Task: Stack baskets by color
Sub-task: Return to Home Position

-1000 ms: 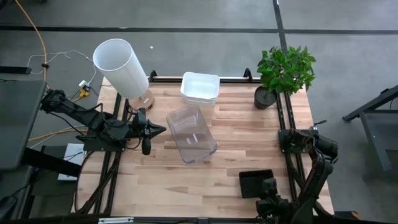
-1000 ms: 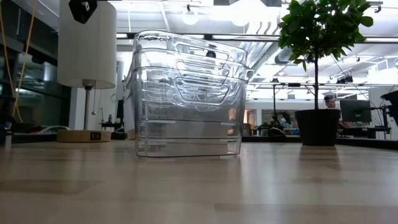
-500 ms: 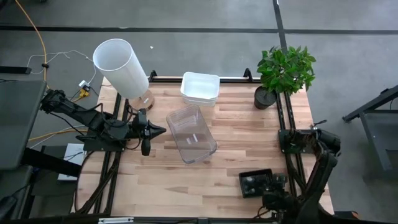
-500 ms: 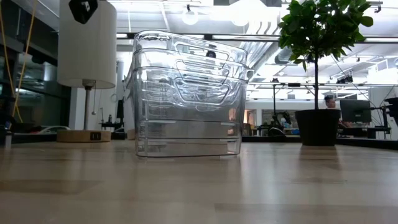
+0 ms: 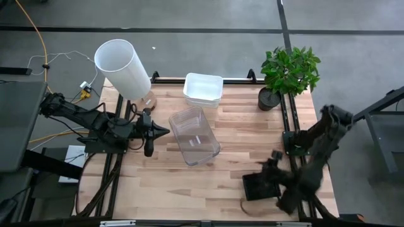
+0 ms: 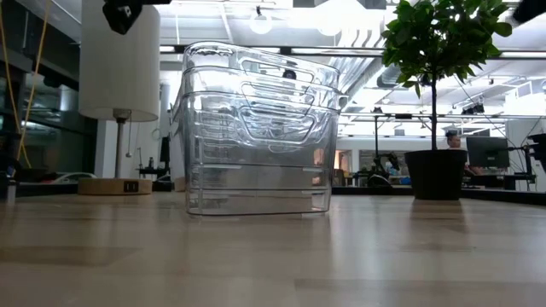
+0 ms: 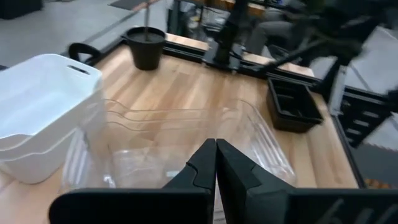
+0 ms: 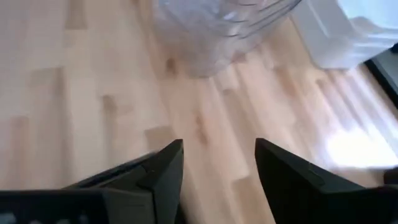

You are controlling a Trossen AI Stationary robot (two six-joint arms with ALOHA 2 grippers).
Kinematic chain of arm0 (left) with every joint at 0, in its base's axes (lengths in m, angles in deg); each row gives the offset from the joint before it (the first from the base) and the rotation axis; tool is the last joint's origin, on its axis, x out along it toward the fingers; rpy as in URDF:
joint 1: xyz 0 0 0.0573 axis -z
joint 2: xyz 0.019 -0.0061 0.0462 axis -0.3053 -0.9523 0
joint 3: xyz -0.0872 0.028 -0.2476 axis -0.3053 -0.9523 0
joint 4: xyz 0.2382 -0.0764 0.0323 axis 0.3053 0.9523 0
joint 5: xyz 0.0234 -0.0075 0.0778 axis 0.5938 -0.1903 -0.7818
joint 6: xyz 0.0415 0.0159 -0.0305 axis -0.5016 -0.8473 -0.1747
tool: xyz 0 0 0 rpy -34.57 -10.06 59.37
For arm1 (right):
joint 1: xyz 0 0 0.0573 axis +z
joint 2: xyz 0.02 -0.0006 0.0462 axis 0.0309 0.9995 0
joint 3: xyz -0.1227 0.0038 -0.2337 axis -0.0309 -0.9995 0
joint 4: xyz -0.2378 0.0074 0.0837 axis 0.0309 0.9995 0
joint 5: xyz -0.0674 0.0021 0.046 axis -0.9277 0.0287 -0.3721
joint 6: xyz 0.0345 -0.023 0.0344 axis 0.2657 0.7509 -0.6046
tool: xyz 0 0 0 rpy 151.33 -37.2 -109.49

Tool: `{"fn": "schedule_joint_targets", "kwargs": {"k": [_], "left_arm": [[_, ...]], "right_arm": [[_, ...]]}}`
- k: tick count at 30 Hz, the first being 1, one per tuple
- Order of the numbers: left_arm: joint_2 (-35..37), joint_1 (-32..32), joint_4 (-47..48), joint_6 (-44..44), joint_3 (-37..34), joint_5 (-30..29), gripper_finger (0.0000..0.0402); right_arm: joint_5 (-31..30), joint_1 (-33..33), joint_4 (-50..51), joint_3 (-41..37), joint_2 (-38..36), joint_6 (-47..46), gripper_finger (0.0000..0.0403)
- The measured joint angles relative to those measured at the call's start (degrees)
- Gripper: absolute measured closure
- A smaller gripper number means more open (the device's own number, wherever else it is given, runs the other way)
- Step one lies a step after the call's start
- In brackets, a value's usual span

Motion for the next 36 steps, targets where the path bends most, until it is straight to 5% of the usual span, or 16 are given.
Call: {"fn": "schedule_joint_targets", "kwargs": {"k": [4, 8, 12, 16, 23, 31, 36], "left_arm": [[0.0, 0.01, 0.01, -0.48, 0.0, 2.47, 0.0401], [0.0, 0.01, 0.02, -1.4, 0.0, 2.79, 0.0401], [0.0, -0.03, -0.16, -5.11, 0.0, 2.49, 0.0402], [0.0, -0.76, -1.73, -10.61, 0.0, 1.45, 0.0401], [0.0, -4.64, -6.66, -25.15, 0.0, 2.26, 0.0401], [2.11, -18.51, -14.87, -30.63, -5.86, 23.9, 0.0402], [7.92, -22.14, -15.4, -24.85, -13.44, 26.84, 0.0401]], "right_arm": [[-3.05, -7.94, -16.33, -13.07, -10.11, 15.94, 0.0221], [-1.83, -17.28, -43.23, -25.12, -21.75, 41.48, 0.0222], [9.98, -26.95, -74.87, -37.69, -31.5, 65.52, 0.0223], [22.07, -36.53, -95.28, -46.87, -37.4, 75.14, 0.0247], [34.04, -46.66, -100.17, -49.92, -40.38, 79.18, 0.0388], [35.91, -50.3, -100.65, -49.92, -40.19, 79.75, 0.0397], [35.91, -50.81, -100.51, -49.92, -40.19, 79.36, 0.0395]]}}
